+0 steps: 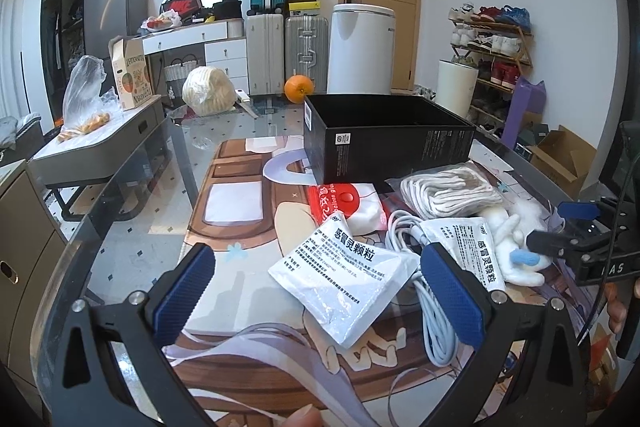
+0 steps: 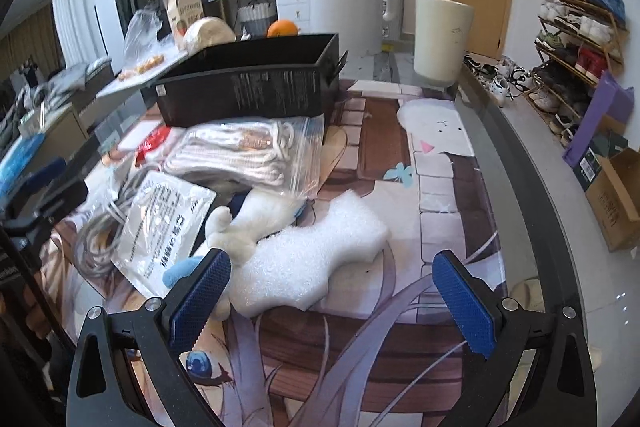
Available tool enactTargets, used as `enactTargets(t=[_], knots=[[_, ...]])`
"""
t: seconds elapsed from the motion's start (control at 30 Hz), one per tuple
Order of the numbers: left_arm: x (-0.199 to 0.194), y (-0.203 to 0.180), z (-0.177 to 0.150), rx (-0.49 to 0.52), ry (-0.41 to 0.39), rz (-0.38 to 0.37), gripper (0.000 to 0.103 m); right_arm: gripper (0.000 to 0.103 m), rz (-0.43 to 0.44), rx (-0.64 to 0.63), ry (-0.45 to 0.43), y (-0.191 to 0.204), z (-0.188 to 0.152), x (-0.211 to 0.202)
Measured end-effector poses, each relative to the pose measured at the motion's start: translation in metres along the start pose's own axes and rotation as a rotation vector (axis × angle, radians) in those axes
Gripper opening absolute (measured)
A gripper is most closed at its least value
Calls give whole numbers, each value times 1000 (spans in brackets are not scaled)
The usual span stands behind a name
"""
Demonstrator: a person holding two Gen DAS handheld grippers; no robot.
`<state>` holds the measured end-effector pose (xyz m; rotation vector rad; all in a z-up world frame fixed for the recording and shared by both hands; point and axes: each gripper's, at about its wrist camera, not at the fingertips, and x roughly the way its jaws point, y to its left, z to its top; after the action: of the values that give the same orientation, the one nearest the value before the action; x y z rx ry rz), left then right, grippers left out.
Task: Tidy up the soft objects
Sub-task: 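Move the right gripper toward the white foam piece while the left approaches the white sachet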
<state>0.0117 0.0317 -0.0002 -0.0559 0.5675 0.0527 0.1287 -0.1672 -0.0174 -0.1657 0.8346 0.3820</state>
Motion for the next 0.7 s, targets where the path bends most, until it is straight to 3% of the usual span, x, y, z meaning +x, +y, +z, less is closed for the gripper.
enactTargets(t=[0.23,0.47,0.7], knots=[[1,-1,2,-5,5,-25,103,102,-32,-21,30,-9,-3,-9],[2,-4,1,4,21,-48,103,102,-126,-26,34,-24,-6,-19],[1,-4,2,6,28,-52,103,102,-64,36,16,-22,-10,-12]])
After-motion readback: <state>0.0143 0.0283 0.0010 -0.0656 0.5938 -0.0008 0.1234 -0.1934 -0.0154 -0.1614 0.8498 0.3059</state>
